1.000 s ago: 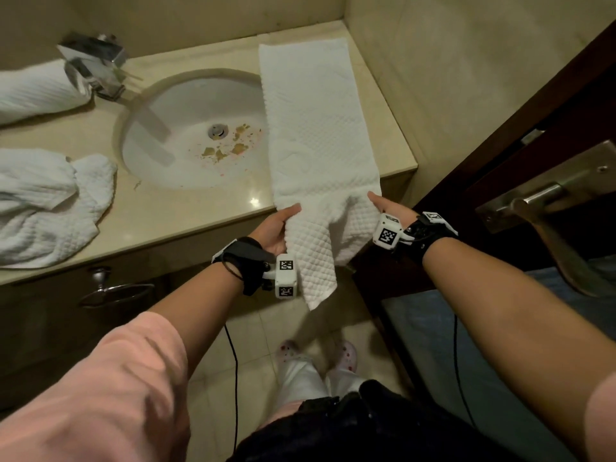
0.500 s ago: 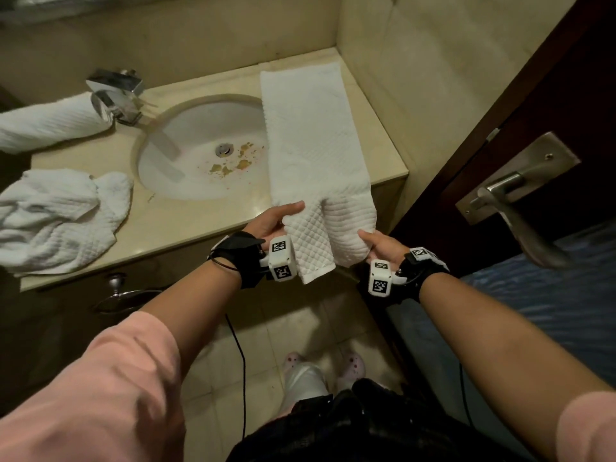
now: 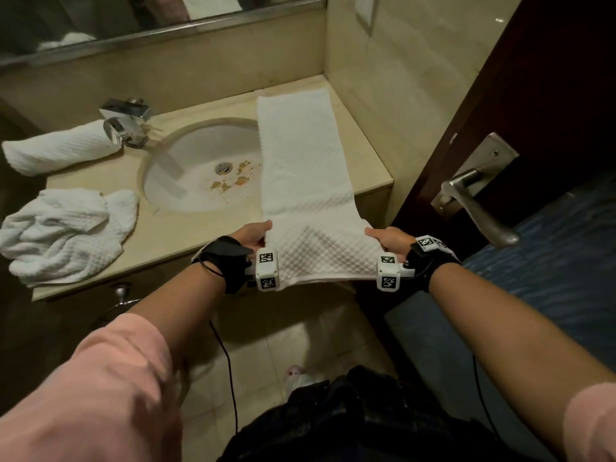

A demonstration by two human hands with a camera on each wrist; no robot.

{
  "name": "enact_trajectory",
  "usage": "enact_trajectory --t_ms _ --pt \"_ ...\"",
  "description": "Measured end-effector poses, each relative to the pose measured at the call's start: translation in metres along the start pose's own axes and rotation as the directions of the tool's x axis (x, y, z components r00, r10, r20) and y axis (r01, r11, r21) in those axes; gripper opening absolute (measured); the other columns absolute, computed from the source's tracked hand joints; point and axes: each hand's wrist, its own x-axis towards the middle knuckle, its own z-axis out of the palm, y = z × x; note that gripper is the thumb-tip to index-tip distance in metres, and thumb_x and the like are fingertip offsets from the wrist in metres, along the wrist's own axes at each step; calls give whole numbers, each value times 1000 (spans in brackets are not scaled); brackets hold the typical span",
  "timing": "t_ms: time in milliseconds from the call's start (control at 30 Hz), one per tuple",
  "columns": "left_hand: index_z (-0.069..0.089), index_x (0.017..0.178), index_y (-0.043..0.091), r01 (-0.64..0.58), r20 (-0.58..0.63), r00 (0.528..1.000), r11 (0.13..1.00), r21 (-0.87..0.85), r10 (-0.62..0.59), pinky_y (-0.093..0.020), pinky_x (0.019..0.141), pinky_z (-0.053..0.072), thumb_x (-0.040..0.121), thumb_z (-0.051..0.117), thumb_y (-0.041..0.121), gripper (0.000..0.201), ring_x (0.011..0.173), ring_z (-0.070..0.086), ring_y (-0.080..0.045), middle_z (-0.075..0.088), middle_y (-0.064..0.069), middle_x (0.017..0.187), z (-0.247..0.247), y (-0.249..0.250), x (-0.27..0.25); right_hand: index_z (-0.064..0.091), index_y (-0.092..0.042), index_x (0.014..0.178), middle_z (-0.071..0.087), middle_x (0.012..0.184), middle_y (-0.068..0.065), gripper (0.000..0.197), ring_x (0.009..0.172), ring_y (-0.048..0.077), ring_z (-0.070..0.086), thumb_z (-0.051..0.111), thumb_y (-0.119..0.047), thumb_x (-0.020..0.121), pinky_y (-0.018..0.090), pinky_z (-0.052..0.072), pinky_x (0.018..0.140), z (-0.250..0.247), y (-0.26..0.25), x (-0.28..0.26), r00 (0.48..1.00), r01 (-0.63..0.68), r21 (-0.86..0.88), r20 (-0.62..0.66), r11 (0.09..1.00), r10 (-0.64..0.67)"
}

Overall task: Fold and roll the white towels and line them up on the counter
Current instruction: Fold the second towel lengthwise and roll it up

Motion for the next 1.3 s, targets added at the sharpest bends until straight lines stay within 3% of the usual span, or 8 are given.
enact_trajectory --t_ms 100,167,333,533,733,933,1133,1300 --pt "52 111 4 6 0 1000 1000 30 -6 -33 77 50 101 44 19 20 91 59 -30 67 -14 89 -6 -5 -1 60 7 119 69 109 18 43 101 33 67 59 -27 94 48 50 96 -11 5 -5 996 -37 -33 83 999 40" --pt "53 124 5 53 21 998 999 14 -53 -40 82 55 96 55 17 30 104 64 -32 68 -15 108 -7 -12 -5 65 1 108 69 105 16 28 89 27 70 56 -22 95 38 57 83 -13 6 -13 986 -35 9 166 999 33" --pt "54 118 1 138 98 986 990 -39 -134 -33 46 55 96 55 15 27 59 71 -27 72 -16 79 -6 -33 -13 44 -9 116 57 108 11 34 92 21 60 65 -15 90 35 51 84 -9 12 -13 991 77 -49 114 996 -71" --pt "53 116 -1 154 4 988 988 11 -154 -40 69 59 98 50 15 24 74 69 -27 71 -14 84 -6 -52 -9 63 1 100 68 92 14 15 71 20 67 59 -13 93 32 55 65 -8 33 -12 989 -43 -19 142 999 45" --pt "49 119 0 104 -13 995 989 107 -104 -35 72 47 101 41 9 22 77 57 -23 61 -12 91 -3 -71 -5 59 8 115 66 115 22 31 101 32 65 60 -13 93 45 50 97 -8 56 -12 982 -166 8 95 986 164" --pt "58 106 0 88 42 995 989 122 -94 -31 61 57 96 49 0 14 79 59 -22 61 -13 95 -4 -87 -1 59 0 91 64 79 13 9 49 14 65 59 -9 93 22 51 42 -11 72 -14 991 -131 0 37 991 130" --pt "50 126 -5 186 37 981 980 68 -189 -37 86 54 98 48 6 31 90 65 -26 66 -17 106 -5 -101 2 57 0 87 60 45 5 5 34 9 57 61 -2 91 16 43 35 -10 93 -14 994 -104 85 -14 991 105" --pt "46 123 4 206 73 976 978 25 -207 -51 85 54 103 37 11 23 94 61 -32 62 -17 106 2 -105 4 63 2 85 66 81 18 3 61 21 66 66 1 86 24 54 46 -10 103 -6 992 -119 124 -27 985 123"
